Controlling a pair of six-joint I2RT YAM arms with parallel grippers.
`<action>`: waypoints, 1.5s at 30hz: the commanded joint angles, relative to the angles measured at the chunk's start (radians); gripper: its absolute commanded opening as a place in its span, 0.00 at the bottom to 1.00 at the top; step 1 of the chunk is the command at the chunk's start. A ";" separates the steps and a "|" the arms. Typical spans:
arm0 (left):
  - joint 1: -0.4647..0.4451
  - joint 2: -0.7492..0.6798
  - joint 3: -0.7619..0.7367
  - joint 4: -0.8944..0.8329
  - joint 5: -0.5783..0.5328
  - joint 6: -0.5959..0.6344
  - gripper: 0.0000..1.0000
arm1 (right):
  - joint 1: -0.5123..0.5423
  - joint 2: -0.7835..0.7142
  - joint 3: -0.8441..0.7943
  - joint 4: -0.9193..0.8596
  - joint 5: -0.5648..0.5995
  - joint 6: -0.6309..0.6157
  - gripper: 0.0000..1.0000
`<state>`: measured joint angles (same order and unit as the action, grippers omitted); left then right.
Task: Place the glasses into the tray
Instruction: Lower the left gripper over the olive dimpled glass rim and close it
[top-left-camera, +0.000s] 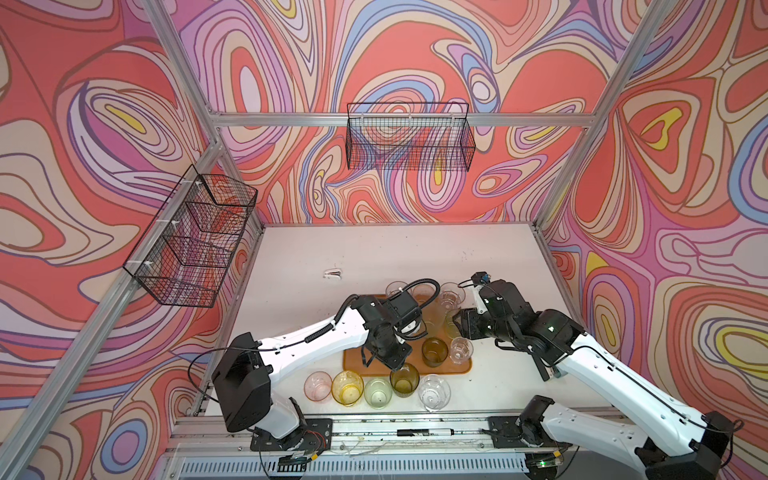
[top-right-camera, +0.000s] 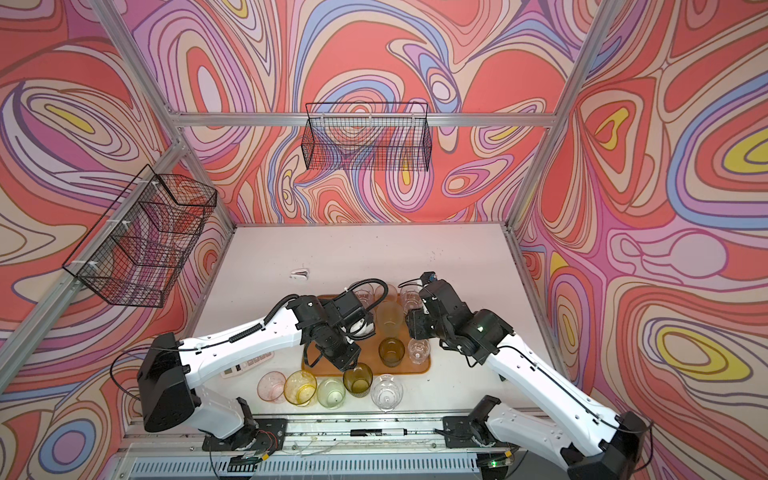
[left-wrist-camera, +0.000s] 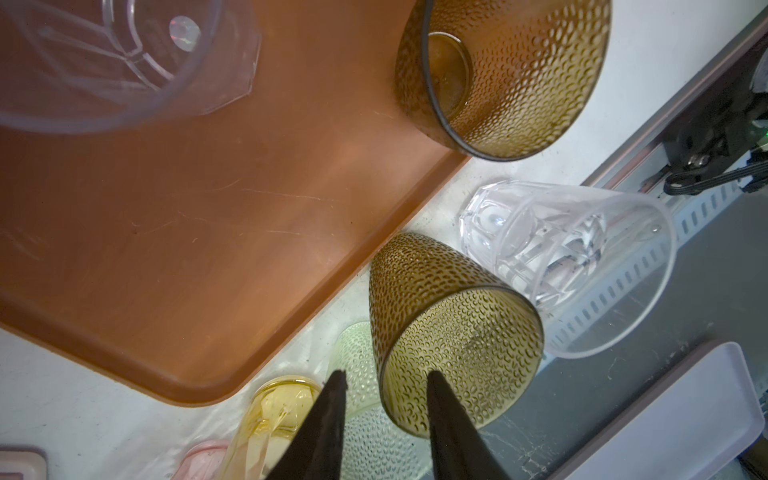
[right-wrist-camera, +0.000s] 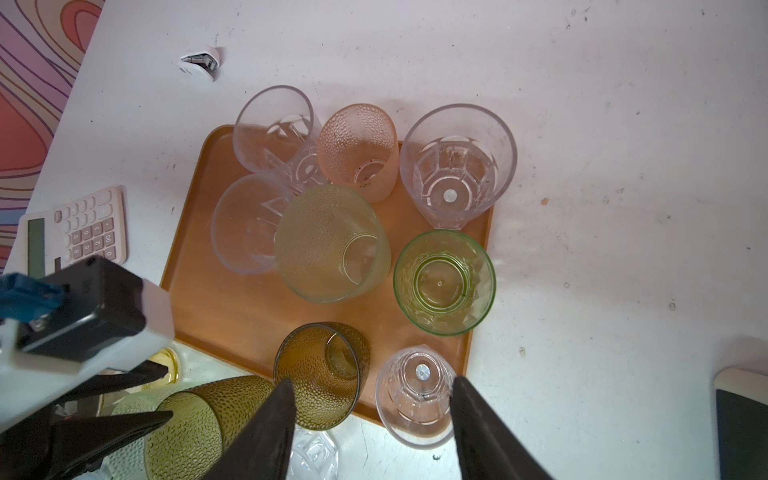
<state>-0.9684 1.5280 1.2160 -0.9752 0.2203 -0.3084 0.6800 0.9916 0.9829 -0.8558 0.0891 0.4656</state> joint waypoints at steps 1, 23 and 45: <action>-0.005 0.023 -0.016 0.015 -0.009 -0.013 0.36 | -0.006 -0.022 -0.019 -0.024 0.011 0.011 0.62; -0.013 0.070 -0.045 0.058 -0.015 -0.015 0.25 | -0.008 -0.033 -0.018 -0.041 0.018 0.011 0.62; -0.013 0.064 -0.017 0.030 -0.035 -0.008 0.17 | -0.008 -0.036 -0.019 -0.040 0.025 0.010 0.62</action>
<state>-0.9760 1.5864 1.1820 -0.9203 0.2073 -0.3183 0.6754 0.9657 0.9752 -0.8906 0.0967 0.4728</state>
